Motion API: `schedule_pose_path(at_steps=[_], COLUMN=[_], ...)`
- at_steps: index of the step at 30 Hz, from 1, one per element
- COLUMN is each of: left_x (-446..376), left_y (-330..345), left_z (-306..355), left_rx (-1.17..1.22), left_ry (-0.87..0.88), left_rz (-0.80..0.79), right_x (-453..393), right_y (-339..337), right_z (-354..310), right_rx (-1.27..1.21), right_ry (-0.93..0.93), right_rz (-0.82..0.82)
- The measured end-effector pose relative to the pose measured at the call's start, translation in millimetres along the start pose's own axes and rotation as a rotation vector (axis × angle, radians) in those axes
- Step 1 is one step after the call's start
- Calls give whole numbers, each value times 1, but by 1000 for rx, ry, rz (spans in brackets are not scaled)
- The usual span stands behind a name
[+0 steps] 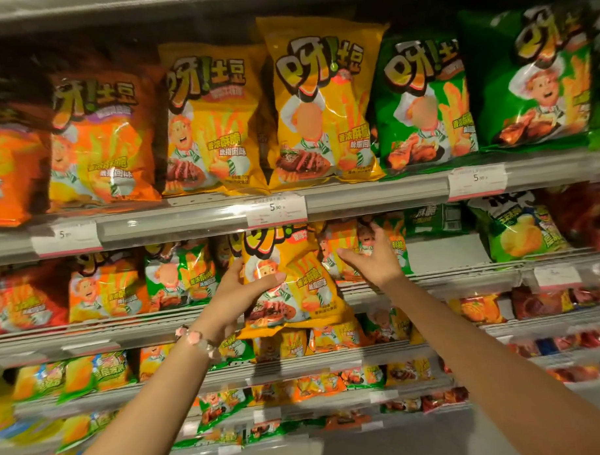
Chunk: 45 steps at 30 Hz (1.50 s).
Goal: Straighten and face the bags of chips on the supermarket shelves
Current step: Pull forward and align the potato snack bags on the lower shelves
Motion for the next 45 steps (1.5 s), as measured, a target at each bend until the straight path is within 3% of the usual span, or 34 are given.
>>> schedule_pose_path(at_steps=[6,15,20,29,35,40,45], left_x=[2,-2,-3,-9,-20,-30,-36], left_y=[-20,-16,-10,16,48,74,78], left_z=[0,10,11,24,39,49,48], left_rx=[7,-16,22,3,-57,-3,-92], left_ry=[30,51,53,50,149,209,174], left_rz=[-6,0,32,139,273,245,283], right_x=[-13,-23,-25,-27,-32,-37,-40], right_y=[24,16,-11,-77,-113,-131,-153], right_z=[7,7,-5,11,25,39,48], right_rx=[-108,-214,-293,-282,-251,-210,-219], right_ry=[121,71,40,-8,-37,-33,-39], right_rz=[-118,-42,44,-64,-36,-36,-23])
Point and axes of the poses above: each hand's wrist, its own x-axis away from the middle knuckle, its own y-axis out of the palm, z = x × y, the point moved 5 cm from there along -x, towards the middle knuckle, and after that the axes turned 4 degrees about -x, right-handed, at the moved point
